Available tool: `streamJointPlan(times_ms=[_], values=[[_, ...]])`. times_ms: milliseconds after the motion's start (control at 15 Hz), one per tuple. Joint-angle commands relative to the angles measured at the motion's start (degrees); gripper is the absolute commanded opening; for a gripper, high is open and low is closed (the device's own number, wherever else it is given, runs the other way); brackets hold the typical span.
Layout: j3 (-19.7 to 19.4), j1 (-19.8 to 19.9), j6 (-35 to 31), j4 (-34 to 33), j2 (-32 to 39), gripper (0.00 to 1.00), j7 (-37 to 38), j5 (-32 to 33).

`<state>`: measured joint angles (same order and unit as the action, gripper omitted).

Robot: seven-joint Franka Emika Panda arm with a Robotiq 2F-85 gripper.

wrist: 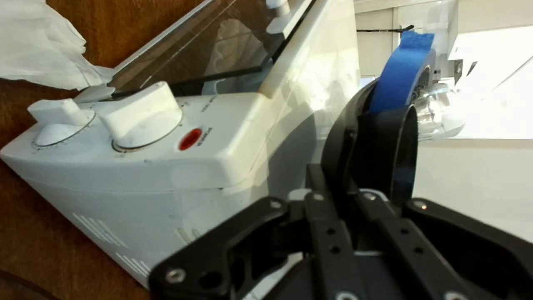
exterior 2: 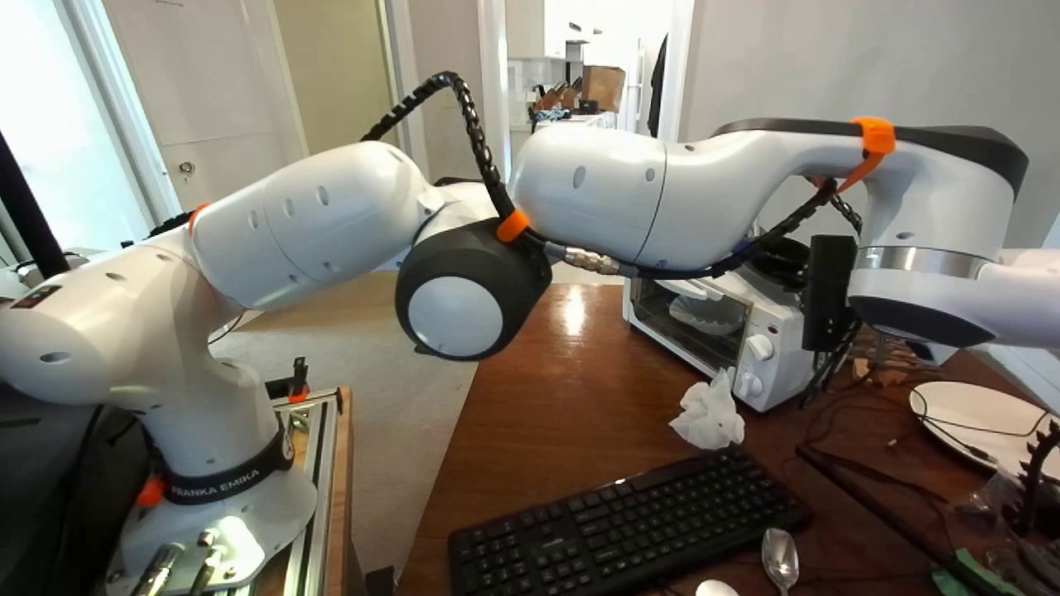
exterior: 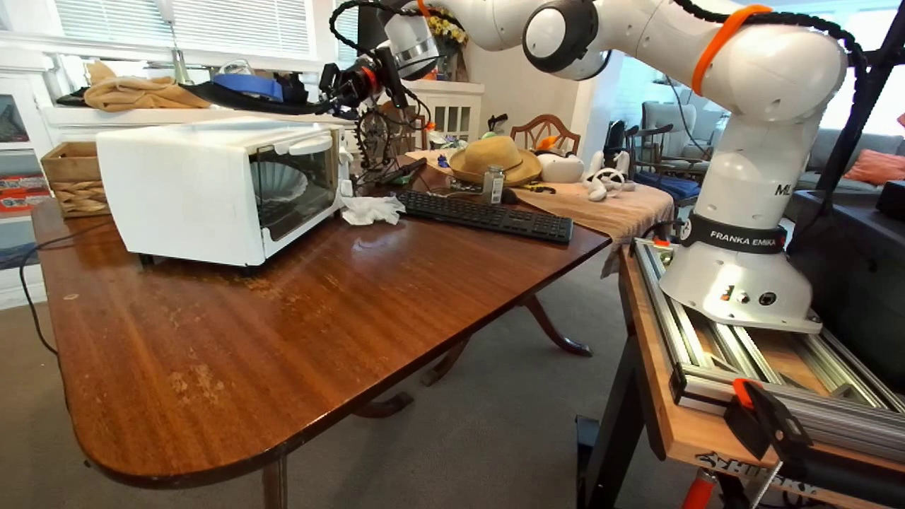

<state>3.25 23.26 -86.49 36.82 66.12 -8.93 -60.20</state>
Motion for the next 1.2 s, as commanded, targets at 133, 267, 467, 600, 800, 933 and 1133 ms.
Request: streamJointPlan(times_ms=[133, 267, 467, 600, 800, 933, 1133], values=[[0.7, -1.1, -0.1, -5.2, 2.6, 0.02, 3.0, -0.5], [0.8, -1.6, -0.2, -5.6, 2.8, 0.02, 3.5, -0.6], [0.7, -2.2, -0.2, -6.3, 3.1, 0.02, 3.8, -0.5], [0.6, -2.4, -0.2, -6.4, 3.1, 0.02, 3.9, -0.5], [0.5, -2.7, -0.3, -6.8, 3.3, 0.02, 3.9, -0.4], [0.4, -2.8, -0.6, -7.1, 3.5, 0.02, 3.8, -0.3], [0.7, -2.5, -0.4, -7.4, 3.8, 0.1, 3.0, -0.6]])
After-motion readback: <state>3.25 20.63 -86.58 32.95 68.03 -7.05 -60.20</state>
